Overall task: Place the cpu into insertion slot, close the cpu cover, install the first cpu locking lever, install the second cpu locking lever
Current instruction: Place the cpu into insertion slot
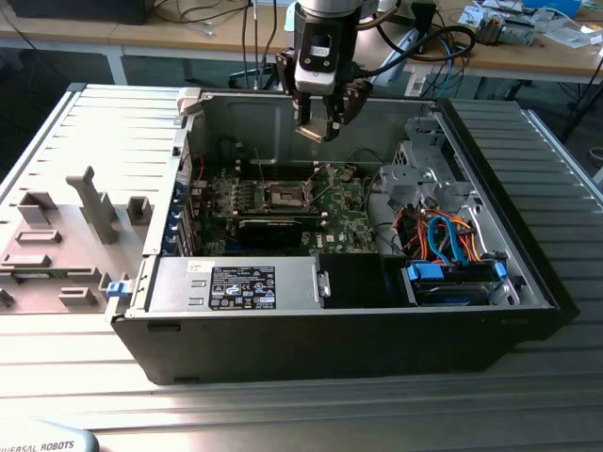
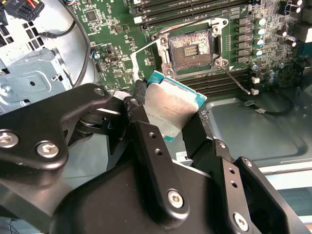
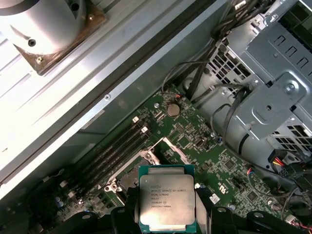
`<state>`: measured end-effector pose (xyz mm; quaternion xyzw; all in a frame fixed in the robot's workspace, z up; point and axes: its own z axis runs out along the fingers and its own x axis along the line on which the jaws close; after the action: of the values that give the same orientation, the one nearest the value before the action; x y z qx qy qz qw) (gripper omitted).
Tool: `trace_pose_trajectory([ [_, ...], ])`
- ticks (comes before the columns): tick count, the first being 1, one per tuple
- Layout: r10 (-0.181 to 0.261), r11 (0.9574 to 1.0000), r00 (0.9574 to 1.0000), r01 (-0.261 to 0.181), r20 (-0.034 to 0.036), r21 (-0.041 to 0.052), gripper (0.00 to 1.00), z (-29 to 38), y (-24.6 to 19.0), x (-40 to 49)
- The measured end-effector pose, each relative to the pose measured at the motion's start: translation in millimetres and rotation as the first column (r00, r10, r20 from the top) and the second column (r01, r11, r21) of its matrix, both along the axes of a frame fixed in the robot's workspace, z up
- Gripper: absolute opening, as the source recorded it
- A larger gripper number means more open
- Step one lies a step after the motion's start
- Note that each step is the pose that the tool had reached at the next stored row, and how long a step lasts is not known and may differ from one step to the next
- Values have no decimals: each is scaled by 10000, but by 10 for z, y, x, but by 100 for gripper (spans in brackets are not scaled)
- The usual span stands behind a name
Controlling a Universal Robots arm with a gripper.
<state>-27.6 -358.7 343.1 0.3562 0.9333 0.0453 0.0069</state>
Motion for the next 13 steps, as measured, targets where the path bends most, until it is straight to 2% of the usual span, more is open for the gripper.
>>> trace_pose_trajectory([
  [13, -168, 9999, 9999, 168, 0, 1, 54, 0, 0, 0],
])
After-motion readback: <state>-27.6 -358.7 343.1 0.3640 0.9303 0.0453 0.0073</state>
